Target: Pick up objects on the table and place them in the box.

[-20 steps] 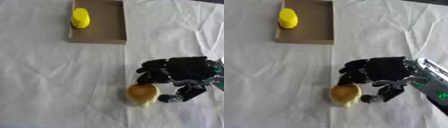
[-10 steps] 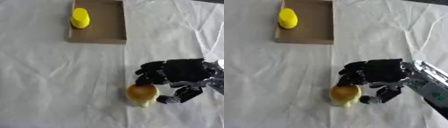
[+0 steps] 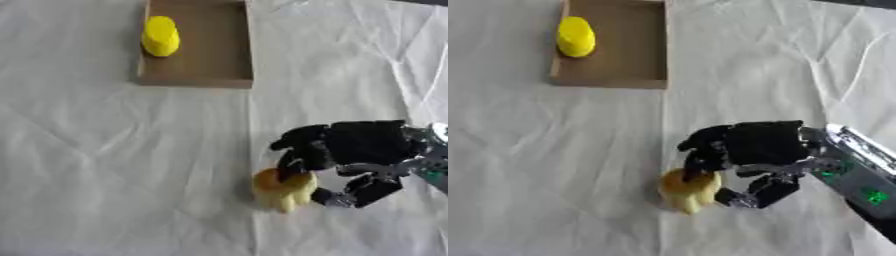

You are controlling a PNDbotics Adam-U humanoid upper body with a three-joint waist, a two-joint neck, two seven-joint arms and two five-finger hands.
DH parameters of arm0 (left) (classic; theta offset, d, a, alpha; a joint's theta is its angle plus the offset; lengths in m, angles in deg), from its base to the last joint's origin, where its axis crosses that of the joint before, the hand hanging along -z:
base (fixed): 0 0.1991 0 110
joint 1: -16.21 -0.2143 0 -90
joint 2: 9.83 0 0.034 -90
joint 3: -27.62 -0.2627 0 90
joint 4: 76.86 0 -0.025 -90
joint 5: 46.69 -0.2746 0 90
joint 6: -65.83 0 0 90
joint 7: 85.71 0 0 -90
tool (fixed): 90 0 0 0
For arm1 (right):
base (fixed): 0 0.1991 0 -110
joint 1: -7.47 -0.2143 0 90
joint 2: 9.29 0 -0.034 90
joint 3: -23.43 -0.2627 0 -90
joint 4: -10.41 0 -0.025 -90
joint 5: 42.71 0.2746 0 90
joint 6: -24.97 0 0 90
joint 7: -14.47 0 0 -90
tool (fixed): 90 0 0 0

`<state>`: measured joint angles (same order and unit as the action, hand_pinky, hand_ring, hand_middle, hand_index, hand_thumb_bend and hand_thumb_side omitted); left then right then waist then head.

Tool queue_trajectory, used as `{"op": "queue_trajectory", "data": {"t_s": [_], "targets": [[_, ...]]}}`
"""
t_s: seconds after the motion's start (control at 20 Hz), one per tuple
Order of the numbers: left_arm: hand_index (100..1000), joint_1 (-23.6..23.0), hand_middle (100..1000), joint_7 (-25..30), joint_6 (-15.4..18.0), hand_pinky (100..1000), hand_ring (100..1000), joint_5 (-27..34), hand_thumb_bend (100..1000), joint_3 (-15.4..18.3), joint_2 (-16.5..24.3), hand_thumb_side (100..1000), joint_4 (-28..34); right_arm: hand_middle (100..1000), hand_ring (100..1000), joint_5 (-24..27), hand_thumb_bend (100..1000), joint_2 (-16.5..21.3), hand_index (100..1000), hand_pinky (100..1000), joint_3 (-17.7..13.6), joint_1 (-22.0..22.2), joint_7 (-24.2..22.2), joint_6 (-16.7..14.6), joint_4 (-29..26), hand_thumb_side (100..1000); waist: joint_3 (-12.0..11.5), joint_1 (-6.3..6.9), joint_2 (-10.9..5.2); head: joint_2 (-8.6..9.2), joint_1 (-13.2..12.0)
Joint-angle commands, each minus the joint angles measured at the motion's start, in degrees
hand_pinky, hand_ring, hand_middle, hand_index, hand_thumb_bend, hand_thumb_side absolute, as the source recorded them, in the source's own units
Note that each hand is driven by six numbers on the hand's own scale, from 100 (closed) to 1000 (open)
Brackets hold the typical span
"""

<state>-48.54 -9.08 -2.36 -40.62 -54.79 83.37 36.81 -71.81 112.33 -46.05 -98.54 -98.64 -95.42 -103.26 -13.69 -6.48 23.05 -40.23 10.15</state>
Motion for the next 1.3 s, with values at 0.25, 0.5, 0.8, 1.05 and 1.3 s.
{"op": "queue_trajectory", "data": {"t_s": [0.25,0.5,0.8,1.05,1.3], "targets": [[866,0.64,826,0.21,-0.07,873,900,0.16,100,-0.04,0.72,619,0.92,541,897,3.45,100,0.17,742,915,-0.91,-0.47,4.79,1.55,-0.92,100,0.04,0.47,-0.99,0.38,0.05],[866,0.55,826,0.13,-0.07,873,900,0.17,100,0.02,0.75,621,0.92,500,831,6.02,100,0.04,699,894,-2.62,-1.88,10.58,0.54,-0.92,100,0.25,0.54,-1.03,0.51,0.02],[866,0.42,828,0.06,-0.12,873,901,0.18,100,0.1,0.7,624,0.92,477,810,10.49,100,-0.04,668,889,-3.91,-2.83,12.64,0.05,-0.92,133,0.32,0.61,-1.04,0.77,-0.01],[866,0.48,827,-0.11,0.0,873,901,0.12,100,0.2,0.78,621,0.92,480,805,13.61,100,0.65,663,885,-5.84,-4.18,13.04,-0.27,-0.92,120,0.33,0.62,-1.02,1.08,-0.03],[865,0.7,826,-0.58,0.16,872,900,0.08,100,0.32,0.96,616,0.92,477,800,18.19,100,3.28,662,890,-8.7,-8.1,14.91,1.85,-0.92,105,0.14,0.57,-0.97,1.37,0.37]]}}
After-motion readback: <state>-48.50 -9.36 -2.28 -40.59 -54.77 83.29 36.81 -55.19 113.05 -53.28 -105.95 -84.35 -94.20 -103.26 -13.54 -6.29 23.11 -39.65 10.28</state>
